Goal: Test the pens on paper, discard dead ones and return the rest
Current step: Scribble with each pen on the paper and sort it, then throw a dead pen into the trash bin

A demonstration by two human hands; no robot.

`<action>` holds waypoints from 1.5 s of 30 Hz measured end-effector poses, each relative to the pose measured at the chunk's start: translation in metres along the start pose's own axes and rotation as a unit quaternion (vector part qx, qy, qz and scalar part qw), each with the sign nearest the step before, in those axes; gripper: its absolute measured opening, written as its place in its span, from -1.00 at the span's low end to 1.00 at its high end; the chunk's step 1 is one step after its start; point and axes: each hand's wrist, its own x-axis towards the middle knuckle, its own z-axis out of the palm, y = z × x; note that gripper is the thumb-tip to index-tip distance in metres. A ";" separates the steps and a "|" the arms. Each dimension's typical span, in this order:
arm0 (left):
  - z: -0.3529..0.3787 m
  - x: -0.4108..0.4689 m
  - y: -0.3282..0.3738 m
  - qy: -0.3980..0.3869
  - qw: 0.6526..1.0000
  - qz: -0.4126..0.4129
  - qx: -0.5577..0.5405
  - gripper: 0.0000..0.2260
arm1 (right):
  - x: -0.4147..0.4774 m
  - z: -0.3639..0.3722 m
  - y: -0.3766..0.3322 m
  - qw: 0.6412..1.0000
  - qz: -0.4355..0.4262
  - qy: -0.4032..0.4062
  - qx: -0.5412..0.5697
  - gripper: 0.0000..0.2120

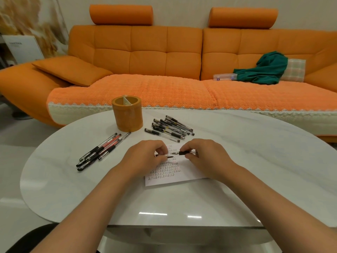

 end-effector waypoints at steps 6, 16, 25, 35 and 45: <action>0.007 -0.002 0.007 -0.003 0.996 0.008 -0.086 -0.94 | -0.001 0.004 -0.002 0.999 -0.033 -0.025 0.015 -0.80; 0.012 -0.005 0.025 -0.020 0.939 -0.069 -0.337 -0.84 | -0.008 0.010 -0.010 0.993 -0.058 0.008 -0.105 -0.52; 0.021 -0.013 0.038 -0.052 0.924 -0.102 -0.365 -0.88 | -0.015 0.014 -0.012 0.984 -0.049 0.061 -0.162 -0.47; 0.034 -0.024 0.085 -0.040 0.937 -0.059 -0.342 -0.88 | -0.050 -0.013 0.015 0.986 -0.052 0.040 -0.152 -0.42; 0.073 0.019 0.167 -0.098 0.948 0.067 -0.295 -0.76 | -0.119 -0.074 0.088 0.989 0.134 0.015 -0.062 -0.73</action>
